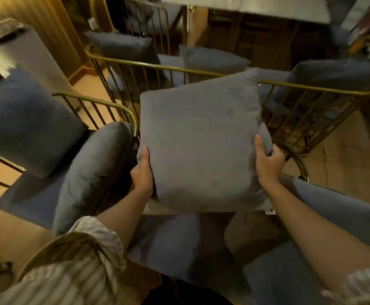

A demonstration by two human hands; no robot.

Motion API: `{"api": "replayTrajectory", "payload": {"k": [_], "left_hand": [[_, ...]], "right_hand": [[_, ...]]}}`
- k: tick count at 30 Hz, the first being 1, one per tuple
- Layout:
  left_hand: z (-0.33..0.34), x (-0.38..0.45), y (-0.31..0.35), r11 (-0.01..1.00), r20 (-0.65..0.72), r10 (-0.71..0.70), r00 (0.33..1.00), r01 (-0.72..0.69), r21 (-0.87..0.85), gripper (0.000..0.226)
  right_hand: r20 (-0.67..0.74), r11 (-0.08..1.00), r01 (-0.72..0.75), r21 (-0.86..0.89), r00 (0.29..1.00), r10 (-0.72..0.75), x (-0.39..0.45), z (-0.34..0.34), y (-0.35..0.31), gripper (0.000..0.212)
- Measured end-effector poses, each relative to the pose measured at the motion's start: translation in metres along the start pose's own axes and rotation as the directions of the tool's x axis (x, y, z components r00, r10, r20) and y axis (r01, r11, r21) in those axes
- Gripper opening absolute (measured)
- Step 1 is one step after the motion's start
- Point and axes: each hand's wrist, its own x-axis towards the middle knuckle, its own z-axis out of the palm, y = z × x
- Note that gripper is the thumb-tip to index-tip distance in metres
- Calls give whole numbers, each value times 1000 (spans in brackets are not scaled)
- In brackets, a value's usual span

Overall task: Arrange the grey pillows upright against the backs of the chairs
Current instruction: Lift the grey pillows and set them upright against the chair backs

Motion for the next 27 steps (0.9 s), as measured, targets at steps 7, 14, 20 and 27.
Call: {"api": "replayTrajectory", "payload": {"k": [7, 14, 20, 27], "left_hand": [[-50, 11, 119, 974, -44, 219, 975, -221, -52, 71], [-165, 54, 180, 948, -165, 305, 938, -316, -44, 48], [-287, 122, 200, 956, -225, 257, 940, -281, -81, 84], [-367, 226, 203, 978, -144, 175, 974, -189, -89, 95]], "right_hand": [[52, 964, 86, 252, 993, -103, 18, 49, -99, 44], [308, 942, 97, 322, 930, -201, -31, 158, -164, 79], [575, 932, 163, 323, 748, -331, -84, 275, -212, 73], [790, 956, 278, 94, 563, -241, -113, 390, -250, 67]]}}
